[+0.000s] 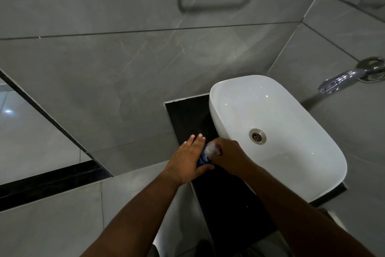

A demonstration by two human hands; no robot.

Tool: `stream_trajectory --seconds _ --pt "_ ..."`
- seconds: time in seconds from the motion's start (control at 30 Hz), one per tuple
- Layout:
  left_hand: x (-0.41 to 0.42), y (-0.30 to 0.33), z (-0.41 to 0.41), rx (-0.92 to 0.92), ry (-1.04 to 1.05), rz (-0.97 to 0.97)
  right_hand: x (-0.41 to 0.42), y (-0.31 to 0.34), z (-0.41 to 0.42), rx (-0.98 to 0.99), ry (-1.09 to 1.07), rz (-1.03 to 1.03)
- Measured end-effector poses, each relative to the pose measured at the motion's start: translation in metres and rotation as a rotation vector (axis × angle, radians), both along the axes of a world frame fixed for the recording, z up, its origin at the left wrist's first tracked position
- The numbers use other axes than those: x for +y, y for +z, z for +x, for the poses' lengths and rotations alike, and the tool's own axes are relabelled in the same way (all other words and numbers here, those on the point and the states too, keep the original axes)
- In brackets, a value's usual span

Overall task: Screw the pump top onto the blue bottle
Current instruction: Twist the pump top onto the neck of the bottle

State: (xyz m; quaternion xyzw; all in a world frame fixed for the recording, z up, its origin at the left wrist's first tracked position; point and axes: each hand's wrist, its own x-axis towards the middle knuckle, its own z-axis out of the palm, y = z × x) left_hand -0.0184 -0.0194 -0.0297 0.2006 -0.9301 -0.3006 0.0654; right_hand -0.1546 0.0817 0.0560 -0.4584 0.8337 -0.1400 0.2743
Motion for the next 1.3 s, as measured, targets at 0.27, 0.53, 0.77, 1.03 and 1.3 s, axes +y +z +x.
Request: stream_trajectory --seconds 0.27,0.53,0.77,1.03,1.3 --pt "0.0 -0.001 0.001 0.016 -0.014 0.003 0.005 -0.013 0.004 -0.032 -0.062 -0.129" --pt "-0.001 -0.002 0.0 0.017 -0.015 -0.002 0.007 -0.017 0.003 -0.056 -0.161 -0.166" --pt "-0.001 0.001 0.0 0.017 -0.016 0.002 0.004 -0.014 0.003 -0.063 -0.108 -0.187" --pt "-0.002 0.0 0.001 0.016 -0.022 0.003 0.004 -0.009 0.006 -0.112 -0.132 -0.204" --pt "-0.003 -0.004 0.0 0.008 -0.018 -0.009 0.002 -0.006 0.009 -0.059 -0.21 -0.169"
